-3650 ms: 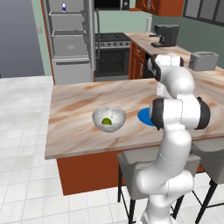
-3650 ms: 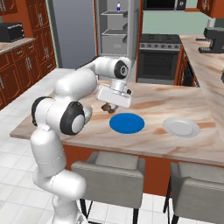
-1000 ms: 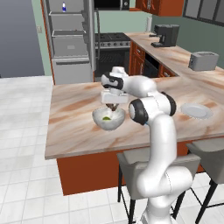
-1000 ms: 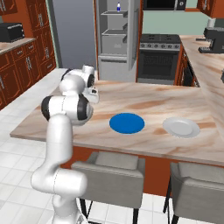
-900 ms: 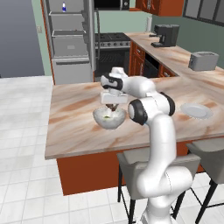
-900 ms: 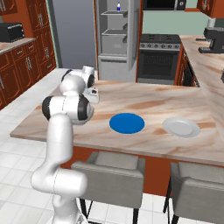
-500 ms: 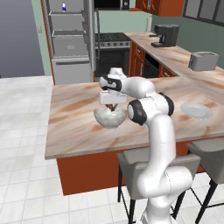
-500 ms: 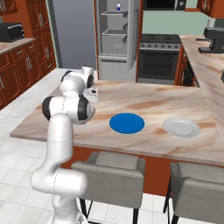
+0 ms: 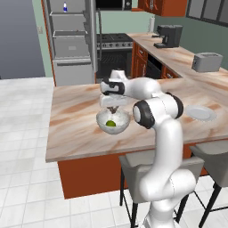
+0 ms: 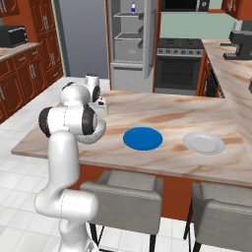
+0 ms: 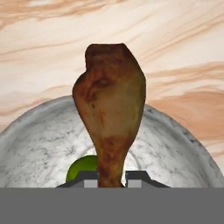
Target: Pick the chicken drumstick and lime from their plates and place them in the bowl. Then put the bowl in the fridge.
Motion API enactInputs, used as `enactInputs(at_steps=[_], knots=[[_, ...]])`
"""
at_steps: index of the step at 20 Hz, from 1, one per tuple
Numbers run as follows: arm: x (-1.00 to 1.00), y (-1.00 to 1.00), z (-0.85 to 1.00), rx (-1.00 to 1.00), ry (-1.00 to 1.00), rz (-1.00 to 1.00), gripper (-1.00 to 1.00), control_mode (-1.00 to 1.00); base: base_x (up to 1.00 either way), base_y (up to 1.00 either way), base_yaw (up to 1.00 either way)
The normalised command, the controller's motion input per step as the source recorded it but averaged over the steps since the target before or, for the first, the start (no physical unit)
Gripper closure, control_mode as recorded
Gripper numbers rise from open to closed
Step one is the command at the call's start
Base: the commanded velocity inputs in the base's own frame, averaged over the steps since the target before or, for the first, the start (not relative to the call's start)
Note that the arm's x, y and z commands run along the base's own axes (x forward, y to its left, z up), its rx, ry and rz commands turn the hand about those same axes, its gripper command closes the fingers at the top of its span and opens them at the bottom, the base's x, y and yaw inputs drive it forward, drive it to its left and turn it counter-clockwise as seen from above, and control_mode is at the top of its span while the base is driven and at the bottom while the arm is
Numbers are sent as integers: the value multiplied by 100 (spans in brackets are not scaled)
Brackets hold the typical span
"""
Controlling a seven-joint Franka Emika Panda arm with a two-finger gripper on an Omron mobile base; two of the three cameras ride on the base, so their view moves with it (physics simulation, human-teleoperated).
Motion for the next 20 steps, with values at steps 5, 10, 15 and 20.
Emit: enactInputs(at_steps=[5,10,15,20], knots=[[-40,-2,-3,0,-14,-3,100,-100,0,0,0],[-29,-18,2,0,-14,-1,100,-100,0,0,0],[-27,-28,6,0,-9,0,100,-100,0,0,0],[5,-4,-9,0,0,0,100,-100,0,0,0]])
